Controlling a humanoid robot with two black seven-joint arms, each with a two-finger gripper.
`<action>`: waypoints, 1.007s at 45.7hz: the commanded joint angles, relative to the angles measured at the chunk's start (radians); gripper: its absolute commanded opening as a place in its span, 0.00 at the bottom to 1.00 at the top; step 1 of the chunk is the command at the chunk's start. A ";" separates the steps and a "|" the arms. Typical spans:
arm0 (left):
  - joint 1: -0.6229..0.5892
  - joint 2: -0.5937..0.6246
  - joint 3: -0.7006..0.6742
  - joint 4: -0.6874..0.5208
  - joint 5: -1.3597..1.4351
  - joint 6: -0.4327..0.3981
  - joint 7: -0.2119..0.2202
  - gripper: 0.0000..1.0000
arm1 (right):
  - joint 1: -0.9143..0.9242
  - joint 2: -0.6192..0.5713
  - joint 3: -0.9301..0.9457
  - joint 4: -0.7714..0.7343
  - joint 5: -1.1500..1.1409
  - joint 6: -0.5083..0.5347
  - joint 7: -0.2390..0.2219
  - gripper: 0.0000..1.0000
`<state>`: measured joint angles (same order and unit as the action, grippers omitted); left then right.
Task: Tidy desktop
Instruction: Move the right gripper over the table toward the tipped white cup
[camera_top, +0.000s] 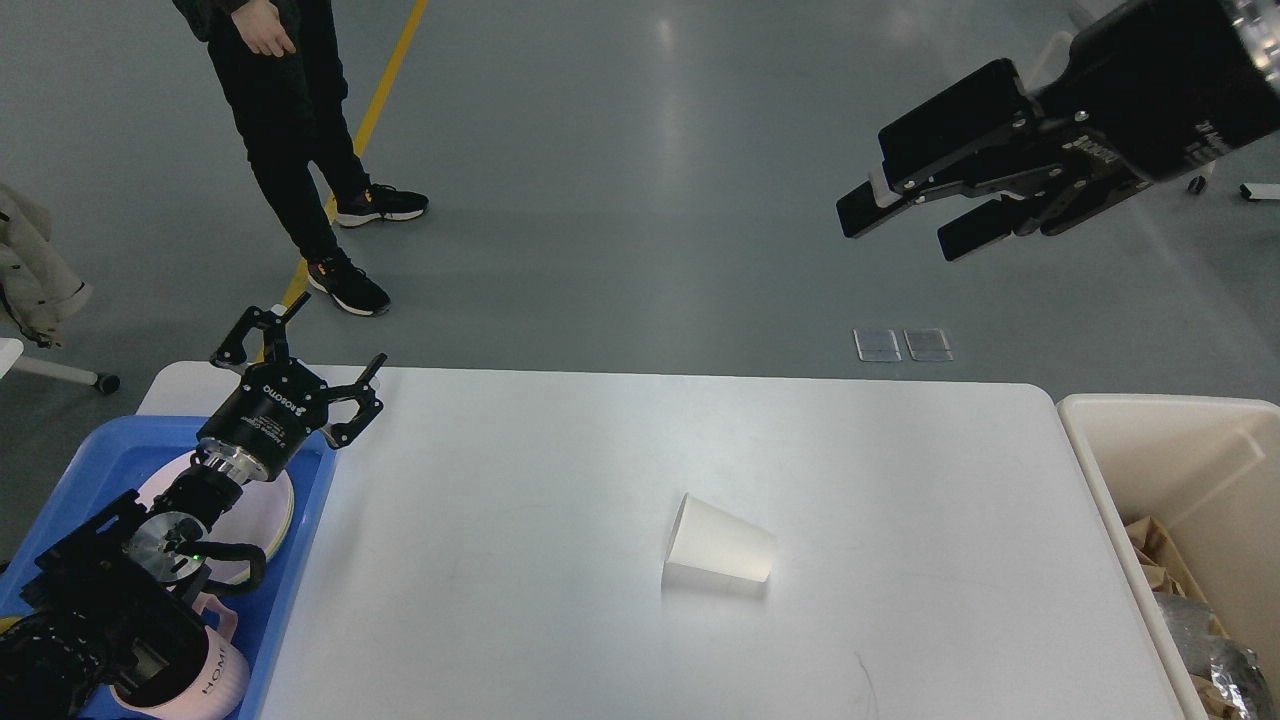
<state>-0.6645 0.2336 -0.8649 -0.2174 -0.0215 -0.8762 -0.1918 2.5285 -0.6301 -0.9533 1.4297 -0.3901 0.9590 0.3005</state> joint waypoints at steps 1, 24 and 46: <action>0.000 0.000 0.000 0.000 0.000 0.000 0.000 1.00 | -0.010 0.007 -0.010 -0.009 -0.013 0.001 -0.006 1.00; 0.000 0.000 0.001 0.000 0.000 0.000 0.000 1.00 | -0.529 0.213 0.004 -0.025 -0.050 -0.604 -0.003 1.00; 0.000 -0.002 0.001 0.000 0.000 -0.001 0.000 1.00 | -1.169 0.704 -0.005 -0.528 -0.296 -1.045 0.009 1.00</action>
<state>-0.6643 0.2332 -0.8635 -0.2178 -0.0215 -0.8771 -0.1917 1.4540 0.0306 -0.9519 1.0101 -0.6402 -0.0633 0.3102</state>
